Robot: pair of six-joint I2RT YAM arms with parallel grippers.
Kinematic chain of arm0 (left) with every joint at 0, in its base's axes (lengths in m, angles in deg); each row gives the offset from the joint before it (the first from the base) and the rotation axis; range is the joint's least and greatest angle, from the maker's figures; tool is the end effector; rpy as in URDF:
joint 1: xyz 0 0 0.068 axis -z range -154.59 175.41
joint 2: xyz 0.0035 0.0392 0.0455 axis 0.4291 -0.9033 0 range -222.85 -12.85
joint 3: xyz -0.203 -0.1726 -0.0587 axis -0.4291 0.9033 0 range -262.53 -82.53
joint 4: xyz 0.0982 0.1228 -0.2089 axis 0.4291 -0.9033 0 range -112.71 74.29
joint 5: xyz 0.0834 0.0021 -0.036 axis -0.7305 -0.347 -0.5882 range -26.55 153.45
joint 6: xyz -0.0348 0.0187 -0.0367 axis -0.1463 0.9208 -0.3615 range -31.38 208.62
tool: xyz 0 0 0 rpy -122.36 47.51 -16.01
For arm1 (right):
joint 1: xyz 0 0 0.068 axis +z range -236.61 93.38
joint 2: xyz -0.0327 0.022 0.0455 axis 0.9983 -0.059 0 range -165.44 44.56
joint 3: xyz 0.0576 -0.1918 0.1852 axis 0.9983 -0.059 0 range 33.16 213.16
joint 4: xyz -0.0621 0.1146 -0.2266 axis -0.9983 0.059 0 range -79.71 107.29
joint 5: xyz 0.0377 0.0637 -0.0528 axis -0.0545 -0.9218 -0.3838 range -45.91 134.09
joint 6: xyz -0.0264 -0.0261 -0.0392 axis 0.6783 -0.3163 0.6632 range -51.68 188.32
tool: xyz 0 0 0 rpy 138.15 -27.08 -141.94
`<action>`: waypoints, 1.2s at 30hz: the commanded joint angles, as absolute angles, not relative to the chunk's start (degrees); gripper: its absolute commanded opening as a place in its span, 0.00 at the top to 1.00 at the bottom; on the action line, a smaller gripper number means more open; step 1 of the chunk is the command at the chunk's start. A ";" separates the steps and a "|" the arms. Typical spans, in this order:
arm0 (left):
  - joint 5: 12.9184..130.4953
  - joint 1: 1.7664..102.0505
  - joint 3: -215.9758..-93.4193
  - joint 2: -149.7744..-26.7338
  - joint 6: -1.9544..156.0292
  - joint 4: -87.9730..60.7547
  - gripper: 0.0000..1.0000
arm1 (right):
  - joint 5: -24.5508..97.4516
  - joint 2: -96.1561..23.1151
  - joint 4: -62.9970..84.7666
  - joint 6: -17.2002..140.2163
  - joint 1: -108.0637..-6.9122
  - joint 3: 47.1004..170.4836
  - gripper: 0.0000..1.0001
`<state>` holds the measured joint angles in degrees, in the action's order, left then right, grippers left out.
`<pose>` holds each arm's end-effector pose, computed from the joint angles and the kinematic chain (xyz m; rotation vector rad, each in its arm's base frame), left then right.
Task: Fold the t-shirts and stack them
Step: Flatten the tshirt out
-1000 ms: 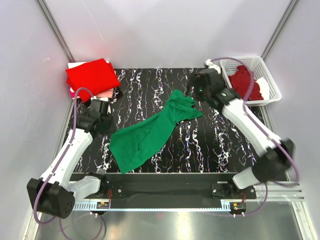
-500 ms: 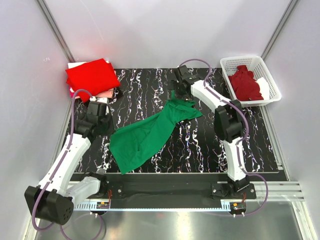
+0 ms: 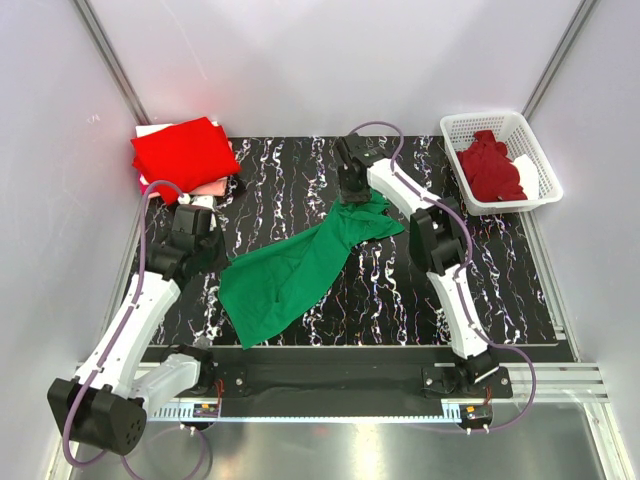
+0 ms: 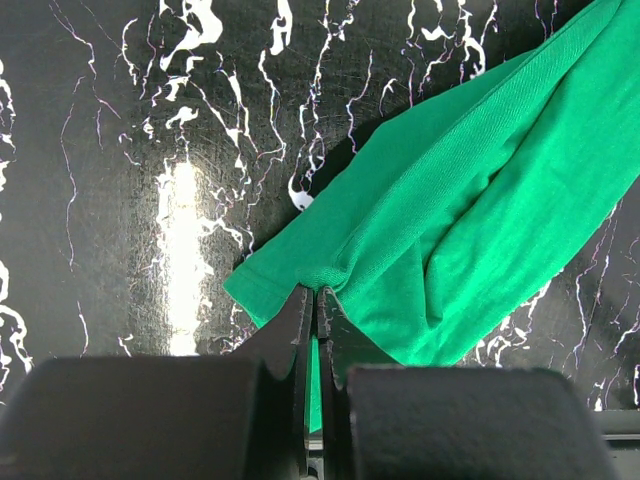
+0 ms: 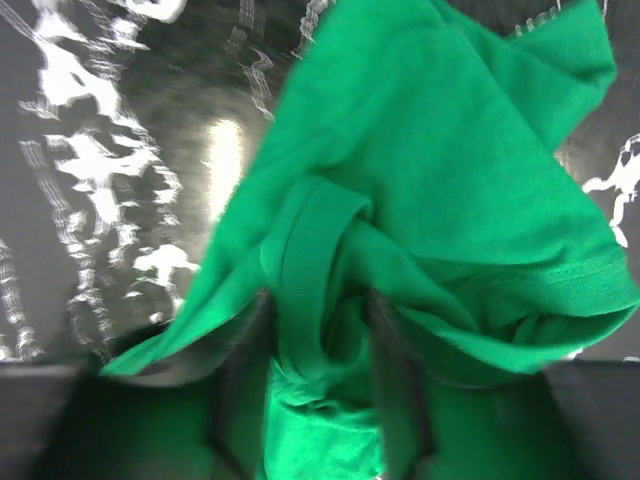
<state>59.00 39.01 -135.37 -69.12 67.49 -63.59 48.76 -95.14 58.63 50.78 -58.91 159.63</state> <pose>0.1852 -0.0420 0.2929 -0.1958 2.4622 -0.1671 0.4667 0.2419 0.1902 -0.2075 2.6405 0.1584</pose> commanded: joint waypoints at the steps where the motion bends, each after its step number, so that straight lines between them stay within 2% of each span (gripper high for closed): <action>1: 59.67 38.86 -135.17 -67.34 68.23 -61.42 0.98 | 52.61 -95.45 62.58 52.23 -58.40 163.59 0.61; 2: 59.67 38.86 -135.09 -67.25 68.23 -61.24 0.98 | 53.14 -95.28 62.85 52.50 -58.31 163.76 0.68; 3: 59.67 38.86 -134.91 -67.17 68.23 -61.24 0.98 | 53.41 -94.93 63.46 52.68 -58.40 164.11 0.92; 4: 59.49 38.86 -135.00 -67.16 68.14 -61.24 0.98 | 54.19 -94.49 63.81 52.94 -58.40 164.29 1.00; 8: 58.44 38.77 -135.00 -66.99 67.88 -61.50 0.99 | 57.35 -88.18 65.75 52.42 -58.40 161.23 1.00; 11: 57.65 38.59 -135.00 -66.73 67.70 -61.68 0.99 | 61.13 -73.52 60.93 50.05 -58.49 146.15 1.00; 12: 57.47 38.42 -135.00 -66.55 67.70 -61.68 1.00 | 62.36 -64.43 58.30 49.35 -58.84 136.61 1.00; 14: 56.94 37.63 -135.00 -66.29 67.52 -61.77 1.00 | 65.27 -55.33 56.79 46.01 -59.54 127.34 1.00; 15: 56.77 36.84 -134.91 -66.02 67.44 -61.68 1.00 | 66.14 -46.41 56.09 42.95 -60.24 118.68 1.00; 17: 56.68 35.79 -134.91 -65.67 67.44 -61.68 1.00 | 66.68 -37.75 55.64 39.34 -60.51 105.75 1.00; 18: 56.68 35.43 -135.00 -65.58 67.44 -61.68 1.00 | 66.42 -29.96 54.94 37.40 -60.77 101.67 1.00; 21: 56.68 34.02 -135.00 -65.76 67.44 -61.68 1.00 | 64.49 -17.37 55.73 27.83 -61.57 87.77 1.00; 25: 56.24 33.58 -135.00 -66.37 67.35 -61.94 1.00 | 54.24 -7.13 54.86 14.21 -61.92 72.82 1.00; 26: 56.24 33.58 -135.00 -66.46 67.35 -62.03 1.00 | 52.89 -5.73 54.68 12.27 -61.92 68.45 0.93; 27: 56.06 33.58 -135.09 -66.46 67.26 -62.12 1.00 | 51.40 -3.71 53.63 10.94 -62.00 66.49 0.62; 28: 55.98 33.58 -135.00 -66.46 67.26 -62.12 1.00 | 48.69 -2.91 52.92 9.80 -61.83 64.82 0.38; 29: 55.97 33.58 -135.09 -66.55 67.26 -62.21 1.00 | 48.05 -2.20 52.74 9.27 -61.92 62.54 0.15; 30: 55.97 33.58 -135.09 -66.46 67.26 -62.12 1.00 | 47.96 -0.89 53.00 9.35 -61.92 61.99 0.00; 36: 56.50 33.58 -135.00 -66.64 67.26 -62.03 1.00 | 51.91 2.12 50.99 18.37 -61.92 67.16 0.00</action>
<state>57.34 33.88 -135.21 -66.63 67.38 -63.59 50.59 1.71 56.11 14.52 -61.88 62.06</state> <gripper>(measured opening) 0.023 0.994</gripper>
